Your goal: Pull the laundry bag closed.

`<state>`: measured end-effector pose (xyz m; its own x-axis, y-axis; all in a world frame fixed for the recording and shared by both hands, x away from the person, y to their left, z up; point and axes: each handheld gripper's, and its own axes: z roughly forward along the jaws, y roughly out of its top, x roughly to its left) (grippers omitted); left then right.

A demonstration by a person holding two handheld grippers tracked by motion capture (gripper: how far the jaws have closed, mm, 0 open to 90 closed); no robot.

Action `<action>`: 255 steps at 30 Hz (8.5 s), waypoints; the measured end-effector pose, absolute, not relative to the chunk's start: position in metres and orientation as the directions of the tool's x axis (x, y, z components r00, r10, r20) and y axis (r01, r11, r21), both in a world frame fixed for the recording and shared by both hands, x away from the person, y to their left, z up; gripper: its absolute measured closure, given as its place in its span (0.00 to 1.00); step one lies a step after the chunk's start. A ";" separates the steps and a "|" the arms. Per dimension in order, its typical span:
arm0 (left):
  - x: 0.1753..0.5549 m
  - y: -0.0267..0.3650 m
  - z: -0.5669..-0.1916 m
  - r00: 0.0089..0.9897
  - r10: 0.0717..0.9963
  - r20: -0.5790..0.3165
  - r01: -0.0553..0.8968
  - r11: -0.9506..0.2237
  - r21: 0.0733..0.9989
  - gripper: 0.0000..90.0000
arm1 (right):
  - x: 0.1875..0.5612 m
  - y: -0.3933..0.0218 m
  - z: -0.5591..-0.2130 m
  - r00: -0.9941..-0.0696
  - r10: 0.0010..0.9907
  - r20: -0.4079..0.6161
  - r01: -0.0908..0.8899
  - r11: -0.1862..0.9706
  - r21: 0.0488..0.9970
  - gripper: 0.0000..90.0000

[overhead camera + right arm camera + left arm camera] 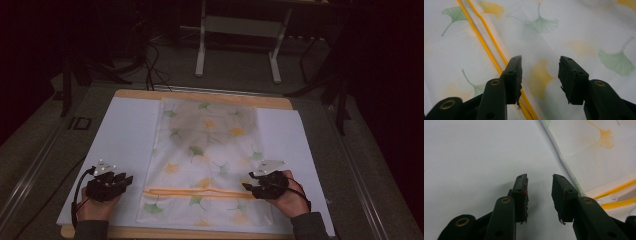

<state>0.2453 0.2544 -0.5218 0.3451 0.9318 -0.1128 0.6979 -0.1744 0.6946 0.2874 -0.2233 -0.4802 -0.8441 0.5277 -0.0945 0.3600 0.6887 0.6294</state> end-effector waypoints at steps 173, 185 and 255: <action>0.240 0.244 -0.507 0.528 0.797 -0.293 0.738 -0.261 0.622 0.63 | 0.290 0.069 -0.497 -0.994 0.043 -0.104 -0.008 0.898 0.439 0.94; 0.245 0.238 -0.517 0.543 0.736 -0.403 0.774 -0.254 0.580 0.62 | 0.290 0.062 -0.491 -0.992 0.048 -0.114 -0.010 0.884 0.467 0.94; 0.257 0.233 -0.530 0.598 0.630 -0.496 0.773 -0.290 0.564 0.98 | 0.281 0.032 -0.496 -0.986 0.006 -0.166 -0.057 0.926 0.373 0.94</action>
<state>0.2566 0.2333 -0.5299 0.5979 0.6299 -0.4958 0.7732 -0.2902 0.5638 0.2813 0.0323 -0.4958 -0.9861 0.0063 -0.1663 -0.0570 0.9260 0.3732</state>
